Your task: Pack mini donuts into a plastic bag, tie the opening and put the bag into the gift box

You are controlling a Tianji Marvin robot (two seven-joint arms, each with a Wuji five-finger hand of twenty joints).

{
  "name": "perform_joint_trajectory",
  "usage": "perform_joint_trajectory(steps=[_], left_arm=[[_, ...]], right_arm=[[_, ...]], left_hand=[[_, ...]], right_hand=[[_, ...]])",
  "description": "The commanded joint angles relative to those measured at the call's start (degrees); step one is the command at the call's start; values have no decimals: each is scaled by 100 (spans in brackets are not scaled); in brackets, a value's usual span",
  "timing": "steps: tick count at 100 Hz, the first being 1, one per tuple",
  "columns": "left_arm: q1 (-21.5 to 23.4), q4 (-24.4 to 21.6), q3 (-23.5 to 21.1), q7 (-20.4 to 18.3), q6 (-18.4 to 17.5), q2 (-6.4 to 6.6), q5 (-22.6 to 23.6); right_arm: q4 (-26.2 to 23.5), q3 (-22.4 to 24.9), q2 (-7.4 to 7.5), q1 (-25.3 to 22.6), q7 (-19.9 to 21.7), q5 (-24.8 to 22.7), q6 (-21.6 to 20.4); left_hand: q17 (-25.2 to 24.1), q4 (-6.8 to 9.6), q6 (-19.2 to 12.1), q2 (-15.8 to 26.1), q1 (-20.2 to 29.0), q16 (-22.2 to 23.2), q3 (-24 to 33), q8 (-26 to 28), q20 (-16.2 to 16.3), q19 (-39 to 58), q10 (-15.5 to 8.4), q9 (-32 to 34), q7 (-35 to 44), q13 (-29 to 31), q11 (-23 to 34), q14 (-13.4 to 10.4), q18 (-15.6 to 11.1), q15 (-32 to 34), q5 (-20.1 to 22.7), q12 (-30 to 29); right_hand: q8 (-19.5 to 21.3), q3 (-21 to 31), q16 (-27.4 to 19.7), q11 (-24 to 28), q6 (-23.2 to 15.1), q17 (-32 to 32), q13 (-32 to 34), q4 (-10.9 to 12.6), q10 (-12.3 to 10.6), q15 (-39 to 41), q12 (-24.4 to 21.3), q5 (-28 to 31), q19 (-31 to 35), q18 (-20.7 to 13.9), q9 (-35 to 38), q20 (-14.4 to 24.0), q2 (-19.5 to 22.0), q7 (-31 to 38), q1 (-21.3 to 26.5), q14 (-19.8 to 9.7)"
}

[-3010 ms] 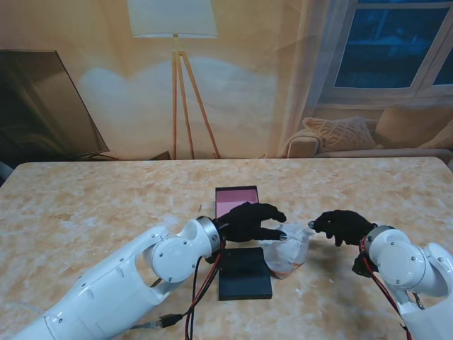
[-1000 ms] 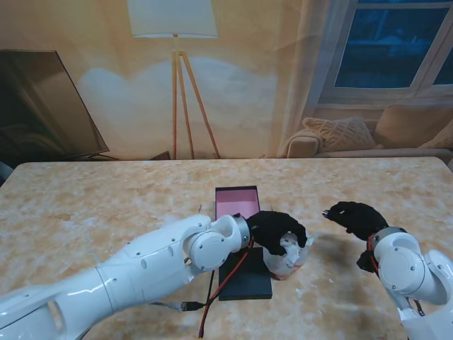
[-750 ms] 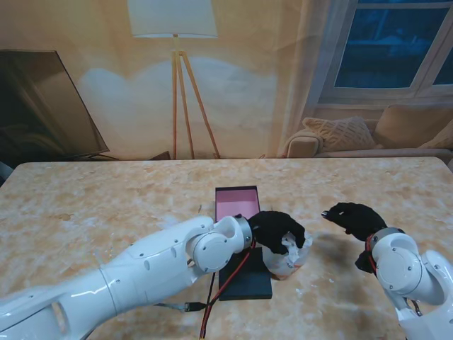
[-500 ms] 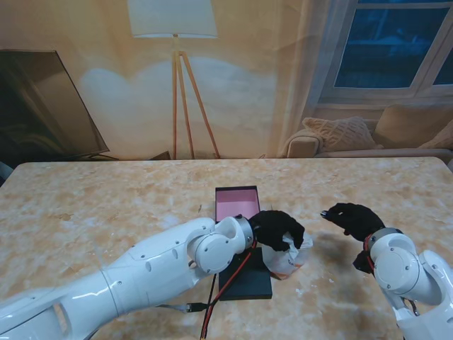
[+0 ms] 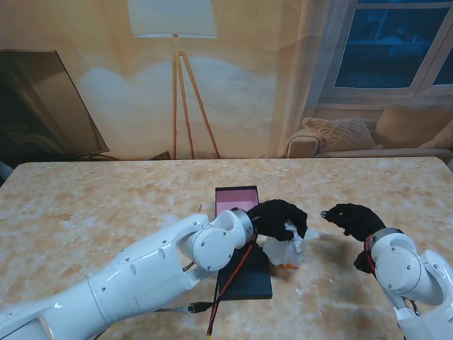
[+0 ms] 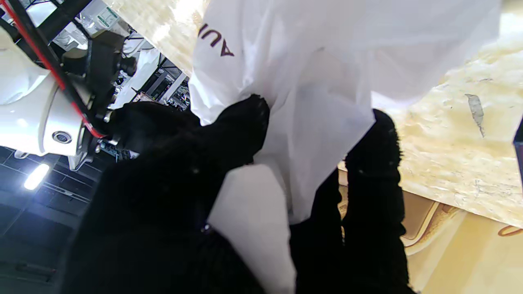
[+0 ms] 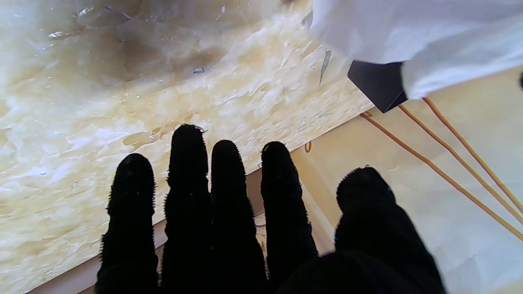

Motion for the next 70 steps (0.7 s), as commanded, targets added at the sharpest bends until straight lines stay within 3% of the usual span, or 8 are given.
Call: perform_joint_trajectory(steps=[1,28,70], left_arm=[[-10,-193,-117,-98,56,52,-7],[-52,-886,-652,-549,338,348,32],[-262,-1084,-1195,-834,371,554,485]], right_arm=[[-21,-12,-38,-59,61,38,-13],[0,-29,-31,-12,104,95,-28],[29,-78,-12,45,222,181,1]], left_hand=[[-43,237,-51,225,271,70,152,152,158,160,68,97,304,127,170,-86,69,200,-14,112],[-192,327,92,383,505,223,7,330,235,225,178,49,208,30,142,-1,189,262,-23,225],[-204,371,60,421,552,287,-99,441,278,286,210,64,127,23,110,7,205,341,10,299]], right_hand=[[26,-123,-38,68,-89,-12,73,117,-124,104,-68,48,60,82,102,93,133,66,112,-46],[-1,-194,-42,61,-134,1,88,106,-214,110,-87,51,70,88,167,88,135,100,168,-49],[-41,-290,-47,35,-197,-25,70,81,-220,95,-102,40,44,91,183,72,130,172,250,-52]])
